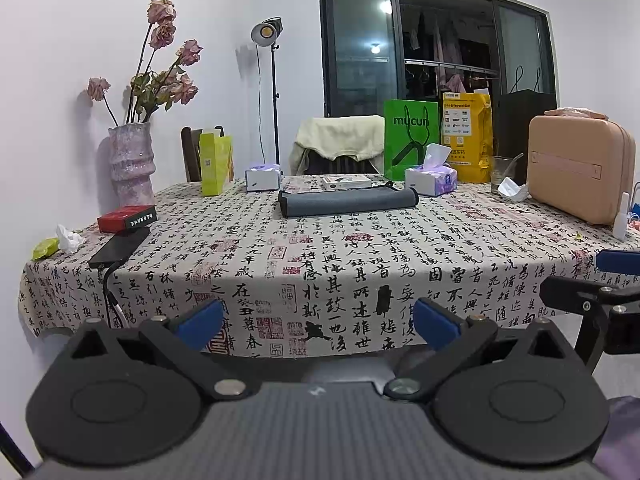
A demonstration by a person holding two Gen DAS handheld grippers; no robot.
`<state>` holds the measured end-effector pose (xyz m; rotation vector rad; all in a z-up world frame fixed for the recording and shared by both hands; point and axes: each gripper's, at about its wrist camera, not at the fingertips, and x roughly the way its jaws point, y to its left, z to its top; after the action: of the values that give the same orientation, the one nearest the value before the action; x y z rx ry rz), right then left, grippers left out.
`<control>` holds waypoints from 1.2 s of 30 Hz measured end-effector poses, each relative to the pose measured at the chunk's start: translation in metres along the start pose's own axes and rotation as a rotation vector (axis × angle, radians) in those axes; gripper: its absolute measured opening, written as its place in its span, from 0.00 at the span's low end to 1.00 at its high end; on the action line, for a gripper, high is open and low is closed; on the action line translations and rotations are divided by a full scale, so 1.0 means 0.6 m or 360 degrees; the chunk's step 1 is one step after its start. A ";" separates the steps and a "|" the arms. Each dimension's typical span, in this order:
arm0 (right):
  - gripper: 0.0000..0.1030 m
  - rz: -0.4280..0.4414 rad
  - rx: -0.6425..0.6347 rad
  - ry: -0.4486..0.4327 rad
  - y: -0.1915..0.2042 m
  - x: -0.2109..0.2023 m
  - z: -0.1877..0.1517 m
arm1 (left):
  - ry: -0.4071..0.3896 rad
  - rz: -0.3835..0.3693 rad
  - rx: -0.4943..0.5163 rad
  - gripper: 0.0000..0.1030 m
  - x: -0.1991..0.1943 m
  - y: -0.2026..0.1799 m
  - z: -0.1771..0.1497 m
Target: Fold towel
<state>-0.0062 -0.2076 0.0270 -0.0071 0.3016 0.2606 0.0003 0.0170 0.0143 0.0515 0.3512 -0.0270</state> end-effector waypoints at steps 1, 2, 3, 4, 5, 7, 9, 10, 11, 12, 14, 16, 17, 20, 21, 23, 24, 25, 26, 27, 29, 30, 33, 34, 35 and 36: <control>1.00 -0.0001 0.0001 0.0001 0.000 0.000 0.000 | -0.0001 0.0000 0.0000 1.00 0.000 -0.001 -0.001; 1.00 -0.0001 0.0001 0.0000 0.000 0.000 0.000 | -0.0001 0.0000 0.0000 1.00 0.000 0.000 0.000; 1.00 -0.0001 0.0001 0.0002 0.000 0.000 0.000 | -0.0001 0.0000 0.0000 1.00 0.000 -0.001 -0.001; 1.00 -0.0001 0.0001 0.0002 0.000 0.000 0.000 | -0.0001 0.0000 0.0000 1.00 0.000 -0.001 -0.001; 1.00 0.0000 0.0001 0.0001 -0.001 0.000 0.000 | -0.0002 0.0001 0.0000 1.00 0.000 0.000 0.000; 1.00 -0.0001 0.0000 -0.0001 0.000 0.000 0.000 | -0.0003 0.0001 0.0001 1.00 0.000 0.001 0.002; 1.00 0.0000 0.0000 0.0000 0.000 0.000 0.000 | -0.0004 0.0002 0.0001 1.00 0.000 0.001 0.002; 1.00 0.0000 0.0000 0.0001 0.000 0.000 0.000 | -0.0005 0.0002 0.0002 1.00 0.000 0.002 0.004; 1.00 0.0000 0.0000 0.0001 0.000 0.000 0.000 | -0.0006 0.0003 0.0002 1.00 0.000 0.003 0.005; 1.00 -0.0001 0.0000 0.0003 0.000 0.000 0.000 | -0.0007 0.0004 0.0002 1.00 0.000 0.004 0.006; 1.00 -0.0006 0.0002 0.0010 0.000 0.001 0.000 | -0.0007 0.0004 0.0002 1.00 0.001 0.006 0.008; 1.00 -0.0003 0.0005 0.0014 -0.001 0.001 0.000 | -0.0008 0.0004 0.0002 1.00 0.000 0.005 0.007; 1.00 -0.0001 0.0005 0.0012 -0.001 0.001 0.000 | -0.0009 0.0004 0.0003 1.00 0.000 0.005 0.008; 1.00 0.0000 0.0000 0.0006 0.000 0.000 0.001 | -0.0010 0.0005 0.0004 1.00 0.000 0.005 0.008; 1.00 0.0000 0.0000 0.0006 0.000 0.000 0.001 | -0.0012 0.0006 0.0004 1.00 0.000 0.004 0.007; 1.00 0.0000 0.0000 0.0002 -0.001 0.000 0.002 | -0.0014 0.0009 0.0003 1.00 0.000 0.004 0.007; 1.00 -0.0001 -0.0001 0.0000 -0.001 -0.001 0.002 | -0.0013 0.0009 0.0002 1.00 0.001 0.005 0.008; 1.00 -0.0001 -0.0002 -0.0003 -0.001 -0.001 0.002 | -0.0013 0.0010 0.0002 1.00 0.001 0.005 0.008; 1.00 0.0000 -0.0002 -0.0006 -0.002 -0.001 0.003 | -0.0015 0.0011 0.0003 1.00 0.000 0.004 0.006; 1.00 0.0001 -0.0003 -0.0008 -0.002 -0.001 0.003 | -0.0017 0.0012 0.0003 1.00 0.000 0.005 0.007; 1.00 0.0000 -0.0005 -0.0010 -0.002 -0.001 0.004 | -0.0022 0.0016 0.0003 1.00 0.000 0.002 0.005; 1.00 0.0000 -0.0006 -0.0011 -0.002 -0.001 0.004 | -0.0022 0.0016 0.0003 1.00 0.000 0.002 0.005; 1.00 0.0000 -0.0008 -0.0012 -0.002 -0.002 0.004 | -0.0025 0.0017 0.0005 1.00 0.000 0.003 0.005; 1.00 -0.0001 -0.0009 -0.0013 -0.002 -0.002 0.004 | -0.0027 0.0018 0.0007 1.00 -0.001 0.001 0.005; 1.00 0.0000 -0.0008 -0.0014 -0.002 -0.002 0.004 | -0.0026 0.0018 0.0007 1.00 -0.001 0.002 0.005; 1.00 0.0001 -0.0006 -0.0013 -0.003 -0.002 0.004 | -0.0025 0.0018 0.0006 1.00 0.000 0.002 0.005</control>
<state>-0.0061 -0.2093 0.0295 -0.0095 0.2932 0.2617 0.0012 0.0180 0.0173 0.0572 0.3349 -0.0172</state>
